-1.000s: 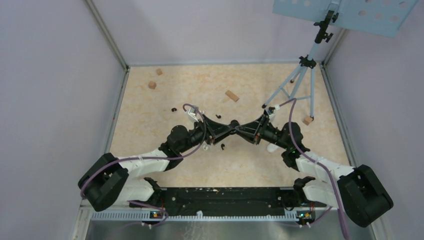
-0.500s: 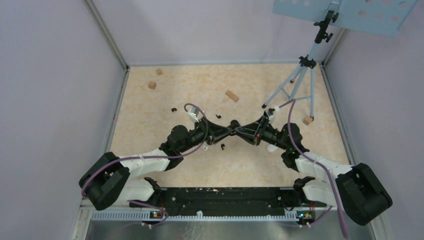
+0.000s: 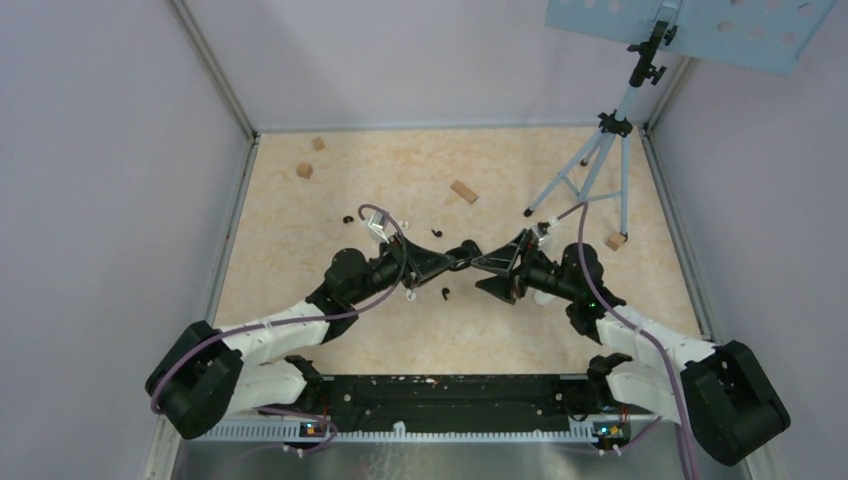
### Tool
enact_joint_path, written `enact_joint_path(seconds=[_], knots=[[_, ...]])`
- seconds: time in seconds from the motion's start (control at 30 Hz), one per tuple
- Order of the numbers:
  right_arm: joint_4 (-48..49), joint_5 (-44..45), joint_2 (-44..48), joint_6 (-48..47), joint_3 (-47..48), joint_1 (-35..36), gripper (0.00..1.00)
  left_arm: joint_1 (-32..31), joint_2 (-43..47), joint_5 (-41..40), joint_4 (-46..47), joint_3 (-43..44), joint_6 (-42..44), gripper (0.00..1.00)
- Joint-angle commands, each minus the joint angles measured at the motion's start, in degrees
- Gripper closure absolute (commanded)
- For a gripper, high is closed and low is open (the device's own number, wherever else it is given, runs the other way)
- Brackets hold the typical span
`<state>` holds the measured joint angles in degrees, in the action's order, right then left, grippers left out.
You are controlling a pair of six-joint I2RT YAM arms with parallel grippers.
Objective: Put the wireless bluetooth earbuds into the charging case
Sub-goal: Pass from the right arm to the left, then pass from the left arm to the right
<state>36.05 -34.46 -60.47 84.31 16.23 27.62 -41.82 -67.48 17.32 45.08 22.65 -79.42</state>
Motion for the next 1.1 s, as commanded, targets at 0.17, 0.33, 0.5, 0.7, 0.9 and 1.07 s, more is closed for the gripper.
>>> enact_joint_path(seconds=[0.17,0.33,0.5,0.7,0.9,1.07], knots=[[-27.2,-0.8,5.9,-21.7,12.7,-2.9,0.11,6.9,4.5,16.5,-17.6,8.8,17.1,1.00],[-35.0,-0.4,4.6,-30.5,19.6,-3.0,0.11,6.9,1.3,27.2,-28.6,17.7,29.8,1.00],[-40.7,-3.8,2.0,-40.4,26.7,-3.1,0.15,6.9,-2.0,35.3,-37.6,24.7,40.7,1.00],[-28.3,-18.7,1.1,-38.3,25.0,-3.1,0.17,6.9,-3.7,40.2,-40.4,27.7,45.6,1.00],[-23.5,-24.8,2.1,-37.8,23.2,-3.0,0.24,7.0,-5.4,41.9,-43.5,30.6,48.7,1.00],[-25.6,-26.0,2.2,-39.9,23.1,-3.0,0.31,6.9,-6.6,43.5,-43.5,32.0,48.9,1.00]])
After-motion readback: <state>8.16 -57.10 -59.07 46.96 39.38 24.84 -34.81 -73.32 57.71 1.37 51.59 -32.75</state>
